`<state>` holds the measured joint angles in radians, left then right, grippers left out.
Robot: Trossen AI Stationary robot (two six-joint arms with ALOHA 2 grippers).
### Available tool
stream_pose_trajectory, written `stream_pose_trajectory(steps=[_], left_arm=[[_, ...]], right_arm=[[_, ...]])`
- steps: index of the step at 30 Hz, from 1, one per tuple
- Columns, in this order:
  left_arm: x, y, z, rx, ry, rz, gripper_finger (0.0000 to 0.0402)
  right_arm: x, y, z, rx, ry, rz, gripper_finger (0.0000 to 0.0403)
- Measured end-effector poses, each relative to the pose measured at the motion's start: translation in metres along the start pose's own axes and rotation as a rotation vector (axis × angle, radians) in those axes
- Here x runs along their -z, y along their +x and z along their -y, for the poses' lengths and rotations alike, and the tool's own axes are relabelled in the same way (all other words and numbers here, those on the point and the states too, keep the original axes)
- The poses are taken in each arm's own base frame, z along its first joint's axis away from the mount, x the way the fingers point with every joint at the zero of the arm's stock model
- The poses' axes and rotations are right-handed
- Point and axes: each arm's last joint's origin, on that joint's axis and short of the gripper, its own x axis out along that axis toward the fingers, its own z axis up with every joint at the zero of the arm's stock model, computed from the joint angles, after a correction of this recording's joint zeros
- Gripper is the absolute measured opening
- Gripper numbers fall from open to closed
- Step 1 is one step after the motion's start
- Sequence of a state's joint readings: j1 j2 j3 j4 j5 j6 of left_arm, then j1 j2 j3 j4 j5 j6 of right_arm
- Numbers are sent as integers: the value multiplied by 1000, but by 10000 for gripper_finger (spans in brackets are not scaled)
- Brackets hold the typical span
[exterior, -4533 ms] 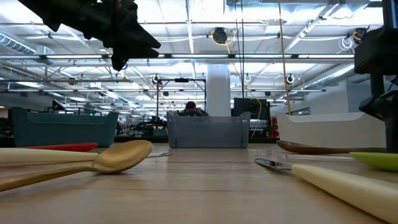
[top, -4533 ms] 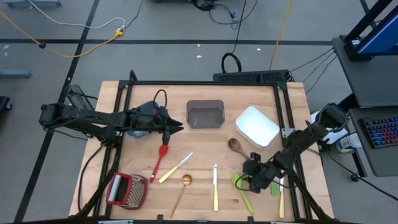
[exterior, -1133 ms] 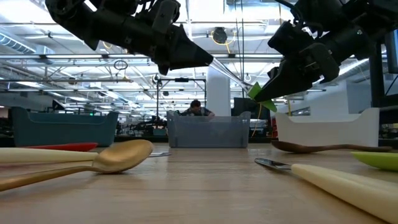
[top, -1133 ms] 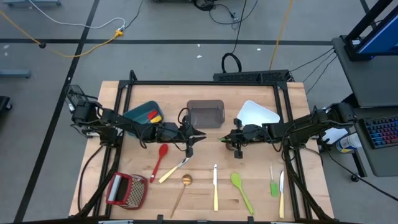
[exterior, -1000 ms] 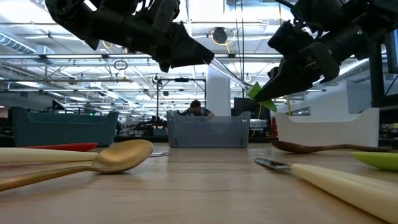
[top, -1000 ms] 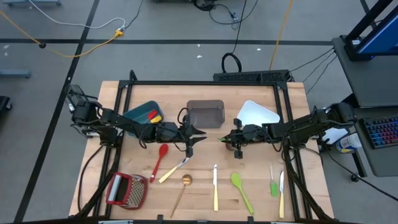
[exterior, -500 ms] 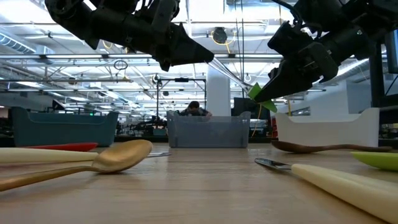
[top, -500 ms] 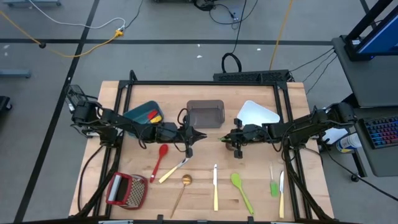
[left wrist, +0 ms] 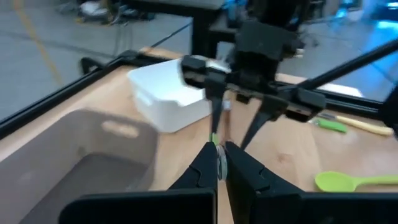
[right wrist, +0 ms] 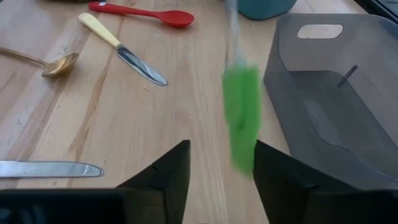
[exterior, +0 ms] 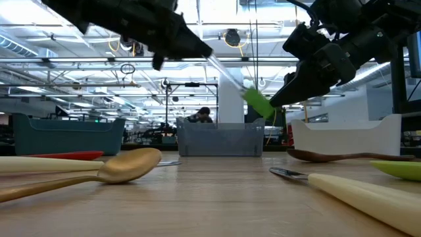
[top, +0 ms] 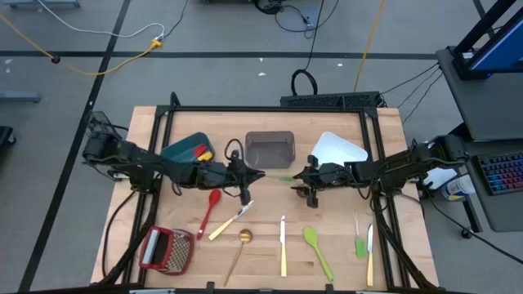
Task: Pick & Place Kitchen Items
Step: Put the left green spatula into the blue bin
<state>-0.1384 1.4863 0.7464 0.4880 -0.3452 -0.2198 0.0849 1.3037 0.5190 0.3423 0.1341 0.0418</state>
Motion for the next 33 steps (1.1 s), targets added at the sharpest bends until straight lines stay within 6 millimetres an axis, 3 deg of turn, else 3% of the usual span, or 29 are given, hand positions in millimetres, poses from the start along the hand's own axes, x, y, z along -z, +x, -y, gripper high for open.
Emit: stream_pose_trajectory(steps=[5,14,21,33], left_arm=[[-16,-36,1,-90,-74,-48,5],[-35,-106,-10,-322,-186,-26,7],[-31,-143,-19,-445,-256,-27,7],[-10,-185,-36,-558,-387,-100,4]], right_arm=[[0,0,0,-2,-1,-2,179],[0,0,0,-4,-1,-2,172],[0,0,0,-5,-1,-3,173],[9,-1,0,-4,33,-27,169]])
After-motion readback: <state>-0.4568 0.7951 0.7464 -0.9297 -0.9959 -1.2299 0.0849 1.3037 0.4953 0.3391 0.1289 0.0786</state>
